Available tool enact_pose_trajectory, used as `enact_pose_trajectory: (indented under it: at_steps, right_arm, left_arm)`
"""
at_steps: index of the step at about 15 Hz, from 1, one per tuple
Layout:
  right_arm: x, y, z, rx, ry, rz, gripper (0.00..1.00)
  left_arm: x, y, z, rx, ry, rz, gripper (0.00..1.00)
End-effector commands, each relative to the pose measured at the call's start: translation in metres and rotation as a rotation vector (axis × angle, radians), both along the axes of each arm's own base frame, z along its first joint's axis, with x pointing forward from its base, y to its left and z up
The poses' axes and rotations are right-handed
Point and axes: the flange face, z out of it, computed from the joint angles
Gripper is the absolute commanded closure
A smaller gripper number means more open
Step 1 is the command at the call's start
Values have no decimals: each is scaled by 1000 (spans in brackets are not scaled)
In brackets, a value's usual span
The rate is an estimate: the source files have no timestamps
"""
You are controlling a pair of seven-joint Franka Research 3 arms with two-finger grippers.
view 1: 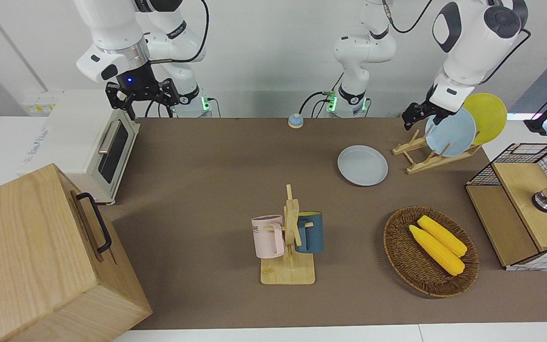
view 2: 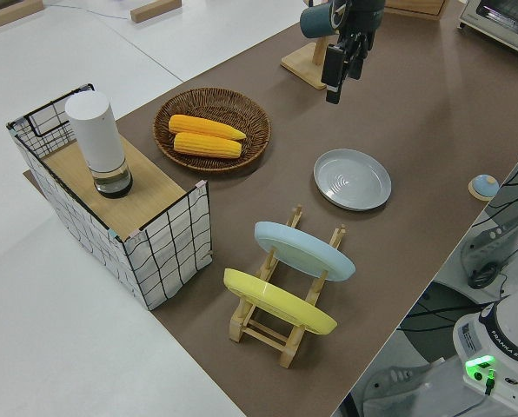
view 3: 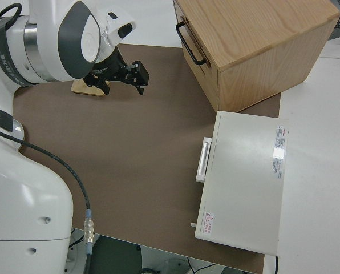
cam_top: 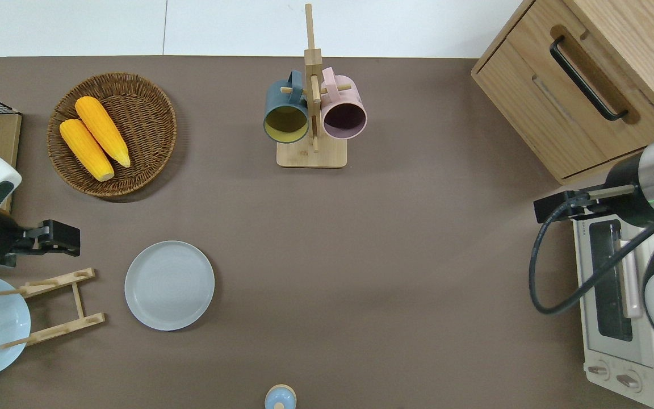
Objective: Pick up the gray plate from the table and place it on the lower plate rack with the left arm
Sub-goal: 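Lower the left gripper onto the gray plate's rim nearest the rack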
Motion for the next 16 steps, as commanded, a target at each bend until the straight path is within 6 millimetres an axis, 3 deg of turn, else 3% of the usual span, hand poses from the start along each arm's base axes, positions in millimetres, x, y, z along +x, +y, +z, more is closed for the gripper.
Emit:
enact_pose_trajectory:
  at_steps: [1, 4, 9, 16]
  right_arm:
    - [-2, -1, 4, -2, 2, -14, 17]
    - [-2, -1, 4, -2, 2, -14, 17]
    - [-2, -2, 4, -2, 4, -15, 17]
    - [-2, -1, 4, -2, 2, -14, 17]
  left_arm:
    - [-6, 4, -55, 13, 8, 14, 9]
    - [-14, 4, -115, 17, 46, 11, 9]
    - [-22, 5, -176, 2, 65, 24, 9]
    - [-24, 10, -230, -10, 136, 84, 9]
